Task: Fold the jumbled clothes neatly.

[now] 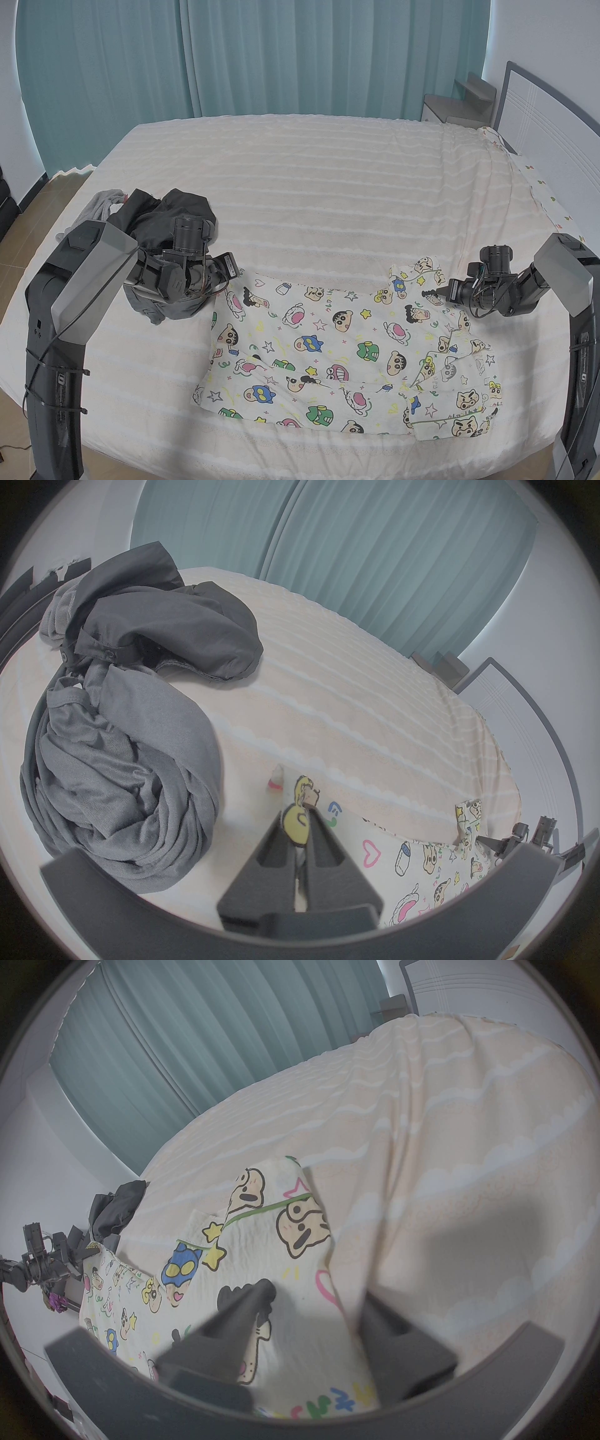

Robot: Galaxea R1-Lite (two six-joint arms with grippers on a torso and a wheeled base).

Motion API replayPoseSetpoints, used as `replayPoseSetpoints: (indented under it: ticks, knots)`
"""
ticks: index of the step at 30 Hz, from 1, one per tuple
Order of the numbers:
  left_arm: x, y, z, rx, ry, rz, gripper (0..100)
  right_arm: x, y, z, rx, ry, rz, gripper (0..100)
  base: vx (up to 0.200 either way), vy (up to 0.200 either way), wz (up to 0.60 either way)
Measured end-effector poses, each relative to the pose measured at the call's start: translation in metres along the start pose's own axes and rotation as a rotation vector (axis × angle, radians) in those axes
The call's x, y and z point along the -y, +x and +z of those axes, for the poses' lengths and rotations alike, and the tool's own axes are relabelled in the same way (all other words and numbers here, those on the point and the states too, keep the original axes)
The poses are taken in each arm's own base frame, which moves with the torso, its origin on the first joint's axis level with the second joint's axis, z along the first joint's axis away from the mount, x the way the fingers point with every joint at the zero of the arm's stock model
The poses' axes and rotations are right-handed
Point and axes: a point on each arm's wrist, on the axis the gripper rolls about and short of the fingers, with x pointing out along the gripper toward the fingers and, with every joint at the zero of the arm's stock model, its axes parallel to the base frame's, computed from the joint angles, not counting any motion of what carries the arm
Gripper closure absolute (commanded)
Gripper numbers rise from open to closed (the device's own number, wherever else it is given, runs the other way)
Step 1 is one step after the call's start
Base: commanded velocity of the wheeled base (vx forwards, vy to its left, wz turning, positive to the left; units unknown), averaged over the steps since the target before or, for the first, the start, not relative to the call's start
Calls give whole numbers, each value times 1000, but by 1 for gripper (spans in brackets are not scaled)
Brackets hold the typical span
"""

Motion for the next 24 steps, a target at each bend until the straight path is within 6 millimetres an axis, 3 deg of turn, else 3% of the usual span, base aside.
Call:
replayPoseSetpoints:
  ticks: [11, 24]
  knots:
    - [0, -1, 1, 1, 1, 2, 100, 3, -4, 2, 11, 14, -5, 100, 0, 0, 0]
    - [2, -14, 4, 5, 4, 5, 100, -4, -44, 18, 39, 47, 29, 100, 0, 0, 0]
